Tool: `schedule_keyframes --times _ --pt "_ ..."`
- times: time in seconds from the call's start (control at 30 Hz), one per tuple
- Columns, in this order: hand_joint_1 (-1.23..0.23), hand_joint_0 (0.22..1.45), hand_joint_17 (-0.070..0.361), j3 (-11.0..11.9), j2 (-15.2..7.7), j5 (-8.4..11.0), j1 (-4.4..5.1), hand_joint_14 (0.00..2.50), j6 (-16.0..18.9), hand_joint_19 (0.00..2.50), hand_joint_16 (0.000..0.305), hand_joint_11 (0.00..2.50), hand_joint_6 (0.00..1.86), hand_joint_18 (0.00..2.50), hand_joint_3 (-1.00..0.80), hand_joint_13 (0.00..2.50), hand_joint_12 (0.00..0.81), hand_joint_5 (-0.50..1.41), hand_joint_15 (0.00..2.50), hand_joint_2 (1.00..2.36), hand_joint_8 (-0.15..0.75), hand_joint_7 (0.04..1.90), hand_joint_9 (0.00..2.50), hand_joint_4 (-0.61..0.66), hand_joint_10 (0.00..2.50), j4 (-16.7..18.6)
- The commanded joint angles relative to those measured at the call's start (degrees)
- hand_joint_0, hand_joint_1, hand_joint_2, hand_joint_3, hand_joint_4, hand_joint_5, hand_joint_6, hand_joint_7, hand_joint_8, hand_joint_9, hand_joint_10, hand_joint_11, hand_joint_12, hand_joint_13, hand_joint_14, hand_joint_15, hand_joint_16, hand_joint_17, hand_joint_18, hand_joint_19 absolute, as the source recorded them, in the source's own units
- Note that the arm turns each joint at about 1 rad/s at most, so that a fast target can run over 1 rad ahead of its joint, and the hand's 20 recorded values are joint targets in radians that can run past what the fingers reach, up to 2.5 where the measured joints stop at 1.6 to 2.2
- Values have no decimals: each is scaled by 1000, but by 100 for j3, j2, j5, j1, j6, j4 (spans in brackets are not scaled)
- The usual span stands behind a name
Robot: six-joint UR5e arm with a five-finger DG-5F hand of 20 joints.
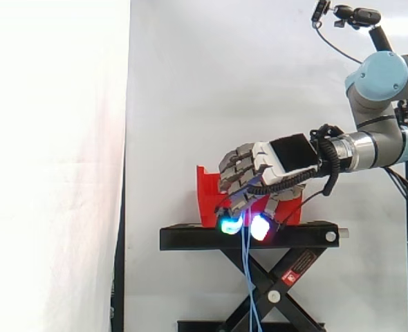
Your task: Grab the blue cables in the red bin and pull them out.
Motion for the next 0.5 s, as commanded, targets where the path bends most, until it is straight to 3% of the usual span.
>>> schedule_keyframes --times 0.0,0.23,0.37,0.47 --pt "-958 756 93 -18 -6 3 8 25 -11 727 41 875 16 604 -1000 909 315 887 673 1000 211 723 1115 55 28 25" --pt "-958 756 93 -150 2 3 -1 25 -11 728 41 877 16 605 -1000 908 314 889 671 1000 214 716 1116 61 28 166" --pt "-955 754 93 -352 2 3 -1 25 -11 726 41 869 15 604 -1000 909 315 889 675 1000 214 717 1118 60 28 544" --pt "-957 755 93 -387 2 3 -1 25 -11 727 41 870 16 604 -1000 910 315 889 675 1000 211 718 1120 53 28 640"
